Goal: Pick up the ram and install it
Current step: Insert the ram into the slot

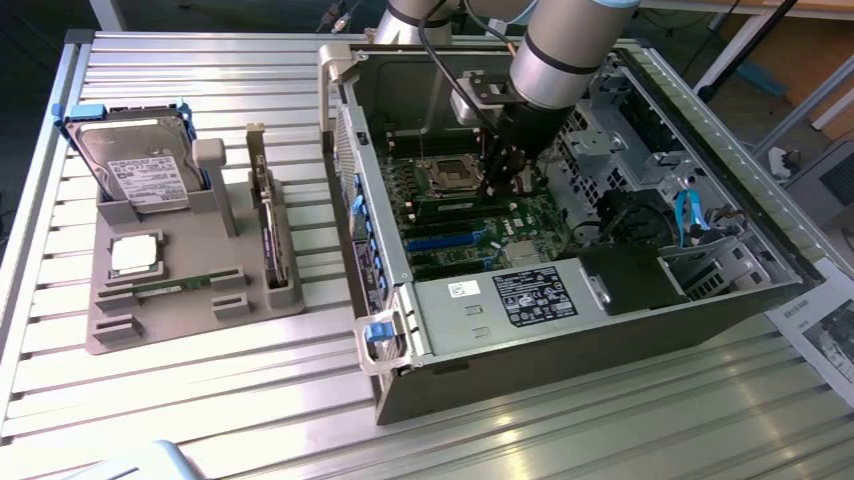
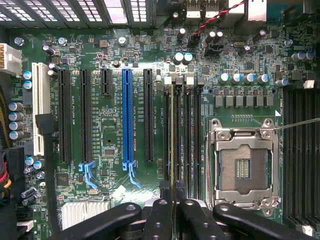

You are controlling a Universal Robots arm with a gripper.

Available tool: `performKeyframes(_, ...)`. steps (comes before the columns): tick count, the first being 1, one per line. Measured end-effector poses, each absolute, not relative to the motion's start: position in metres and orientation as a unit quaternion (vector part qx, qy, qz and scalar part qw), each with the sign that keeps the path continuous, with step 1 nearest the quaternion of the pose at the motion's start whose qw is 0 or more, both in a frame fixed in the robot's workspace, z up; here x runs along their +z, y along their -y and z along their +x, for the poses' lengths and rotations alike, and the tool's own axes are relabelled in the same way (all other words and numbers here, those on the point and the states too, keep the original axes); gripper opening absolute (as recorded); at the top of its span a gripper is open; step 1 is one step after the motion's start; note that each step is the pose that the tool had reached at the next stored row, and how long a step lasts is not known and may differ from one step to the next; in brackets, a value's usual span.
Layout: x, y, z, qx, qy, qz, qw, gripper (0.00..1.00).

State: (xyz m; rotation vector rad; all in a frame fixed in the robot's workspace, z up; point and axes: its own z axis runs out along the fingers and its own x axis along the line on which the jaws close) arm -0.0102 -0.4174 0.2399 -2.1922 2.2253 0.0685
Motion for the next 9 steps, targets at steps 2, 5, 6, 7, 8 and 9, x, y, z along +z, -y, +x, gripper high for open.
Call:
performKeyframes(2, 0.2399, 0.4175, -0.0101, 0.022, -0.712, -0.702, 0.009, 0.12)
performKeyframes(5, 0.2399, 0.4178, -0.0101, 0.023, -0.711, -0.702, 0.010, 0.12)
performKeyframes(6, 0.2402, 0.4178, -0.0102, 0.023, -0.711, -0.702, 0.010, 0.12)
performKeyframes(7, 0.2412, 0.4179, -0.0102, 0.023, -0.711, -0.702, 0.010, 0.12)
performKeyframes(8, 0.2421, 0.4178, -0.0102, 0.023, -0.711, -0.702, 0.010, 0.12)
performKeyframes(9, 0.2433, 0.4178, -0.0102, 0.023, -0.711, -0.702, 0.010, 0.12)
